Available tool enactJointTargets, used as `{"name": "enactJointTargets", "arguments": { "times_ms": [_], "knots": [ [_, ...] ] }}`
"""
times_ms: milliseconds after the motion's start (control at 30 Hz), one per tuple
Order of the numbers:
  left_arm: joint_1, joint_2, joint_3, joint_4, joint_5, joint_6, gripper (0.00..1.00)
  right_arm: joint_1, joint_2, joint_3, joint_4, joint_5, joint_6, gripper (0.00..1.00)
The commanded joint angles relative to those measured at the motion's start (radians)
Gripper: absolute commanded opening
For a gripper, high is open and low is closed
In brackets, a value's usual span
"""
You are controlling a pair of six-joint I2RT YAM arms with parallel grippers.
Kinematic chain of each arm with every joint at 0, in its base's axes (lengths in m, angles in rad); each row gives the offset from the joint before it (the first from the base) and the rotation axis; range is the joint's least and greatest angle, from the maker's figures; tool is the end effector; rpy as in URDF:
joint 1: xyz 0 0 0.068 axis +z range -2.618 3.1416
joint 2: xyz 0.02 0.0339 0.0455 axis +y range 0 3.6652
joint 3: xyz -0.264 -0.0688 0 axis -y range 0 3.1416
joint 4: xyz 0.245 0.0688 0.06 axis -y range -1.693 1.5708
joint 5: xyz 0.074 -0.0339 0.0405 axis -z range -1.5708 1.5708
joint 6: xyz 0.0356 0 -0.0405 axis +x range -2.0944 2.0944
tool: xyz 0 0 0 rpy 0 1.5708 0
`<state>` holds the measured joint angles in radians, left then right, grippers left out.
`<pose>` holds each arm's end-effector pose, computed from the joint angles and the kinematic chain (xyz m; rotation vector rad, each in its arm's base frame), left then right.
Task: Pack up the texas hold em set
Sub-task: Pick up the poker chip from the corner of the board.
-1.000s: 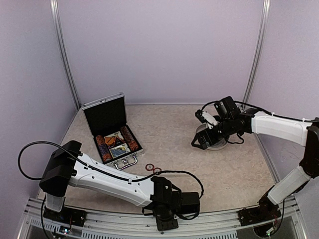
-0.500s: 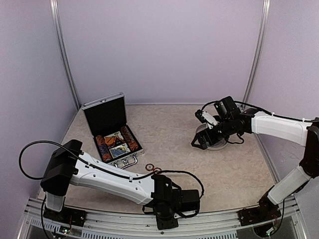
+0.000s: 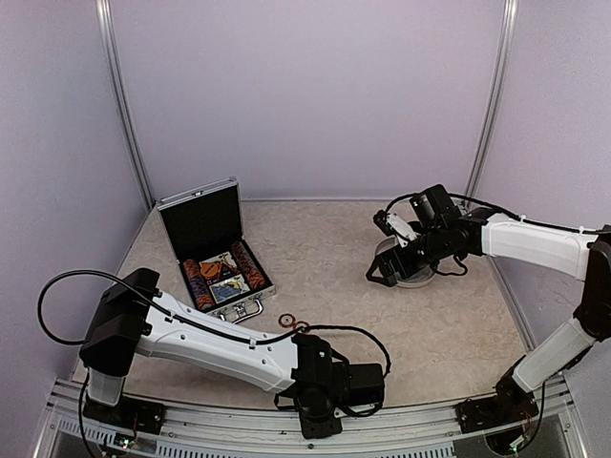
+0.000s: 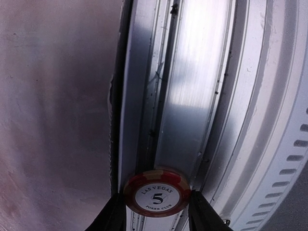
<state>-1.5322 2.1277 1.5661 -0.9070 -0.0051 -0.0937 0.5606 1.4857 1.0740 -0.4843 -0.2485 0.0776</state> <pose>0.0160 -0.4097 0.1489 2.0195 2.3066 -0.1085 0.2612 0.1743 0.2488 -0.7090 2.4173 0.5754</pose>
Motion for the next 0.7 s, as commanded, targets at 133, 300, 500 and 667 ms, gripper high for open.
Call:
{"name": "enactJointTargets", "arguments": {
  "times_ms": [133, 300, 500, 667],
  "knots": [
    [-0.002, 0.032, 0.008, 0.006, 0.008, -0.008, 0.39, 0.002, 0.004, 0.001, 0.0, -0.011, 0.005, 0.99],
    [0.008, 0.005, 0.009, 0.007, 0.009, -0.006, 0.39, 0.002, 0.007, 0.005, -0.002, -0.01, 0.005, 0.99],
    [0.016, -0.019, 0.01, -0.002, 0.008, -0.003, 0.39, 0.002, 0.013, 0.011, -0.005, -0.01, 0.004, 0.99],
    [0.02, -0.026, 0.01, -0.005, 0.008, -0.001, 0.39, 0.002, 0.013, 0.013, -0.008, -0.007, 0.004, 0.99]
  ]
}}
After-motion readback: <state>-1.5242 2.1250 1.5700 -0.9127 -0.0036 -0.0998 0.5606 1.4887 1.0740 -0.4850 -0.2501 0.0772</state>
